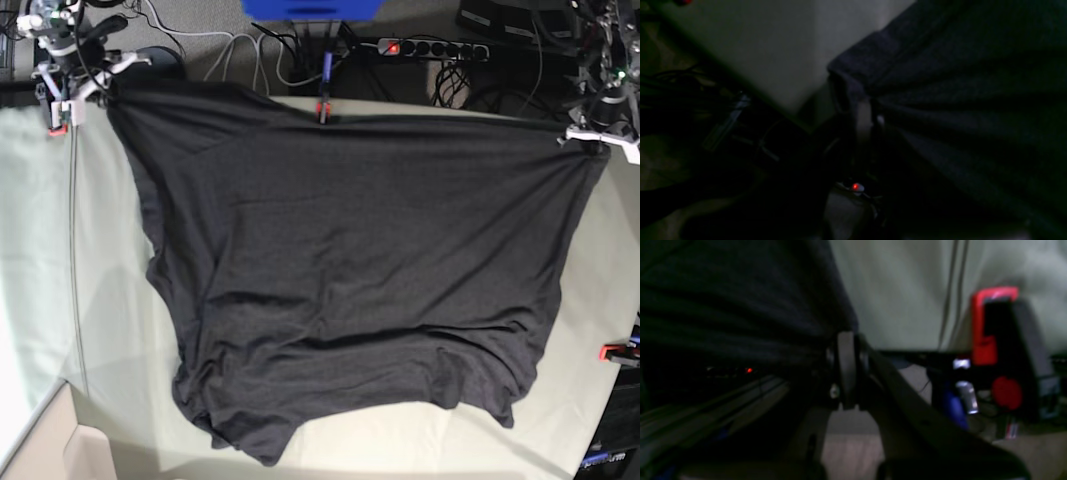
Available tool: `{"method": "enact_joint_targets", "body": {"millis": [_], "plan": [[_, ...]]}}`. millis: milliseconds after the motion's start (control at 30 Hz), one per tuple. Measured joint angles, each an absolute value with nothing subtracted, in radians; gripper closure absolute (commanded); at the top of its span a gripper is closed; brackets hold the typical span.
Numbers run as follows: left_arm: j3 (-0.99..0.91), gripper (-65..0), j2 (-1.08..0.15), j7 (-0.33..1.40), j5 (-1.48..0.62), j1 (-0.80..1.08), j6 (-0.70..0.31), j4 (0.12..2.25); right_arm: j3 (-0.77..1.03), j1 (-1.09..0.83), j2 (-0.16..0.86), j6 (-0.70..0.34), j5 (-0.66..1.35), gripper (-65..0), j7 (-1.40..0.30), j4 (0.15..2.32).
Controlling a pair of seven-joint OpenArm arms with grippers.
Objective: Layout the t-shirt on the table in an organized manner, then fold the t-shirt properly
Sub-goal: 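Pull the grasped corners apart with both grippers to stretch the shirt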
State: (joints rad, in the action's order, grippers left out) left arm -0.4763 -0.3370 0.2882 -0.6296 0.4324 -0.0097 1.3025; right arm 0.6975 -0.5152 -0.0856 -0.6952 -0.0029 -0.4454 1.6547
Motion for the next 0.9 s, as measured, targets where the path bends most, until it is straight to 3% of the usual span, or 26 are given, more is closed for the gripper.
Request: {"method": "enact_joint_targets", "body": {"millis": [433, 700, 767, 900], "plan": [[-0.475, -0.4, -0.337, 0.288, -0.629, 0.421, -0.01, 1.29, 0.697, -0.529, -0.086, -0.696, -0.002, -0.7, -0.443, 1.655], [-0.475, -0.2, -0.337, 0.288, -0.63, 0.421, -0.01, 1.29, 0.696, -0.548, -0.083, -0.695, -0.003, -29.6, -0.445, 1.656], [-0.475, -0.2, -0.337, 0.288, -0.63, 0.421, -0.01, 1.29, 0.7, -0.556, -0.083, -0.695, -0.003, -34.1, -0.446, 1.664], [-0.475, -0.2, -0.334, 0.288, -0.63, 0.421, -0.01, 1.29, 0.706, -0.561, -0.089, -0.695, 0.051, -34.7, -0.448, 1.698]]}}
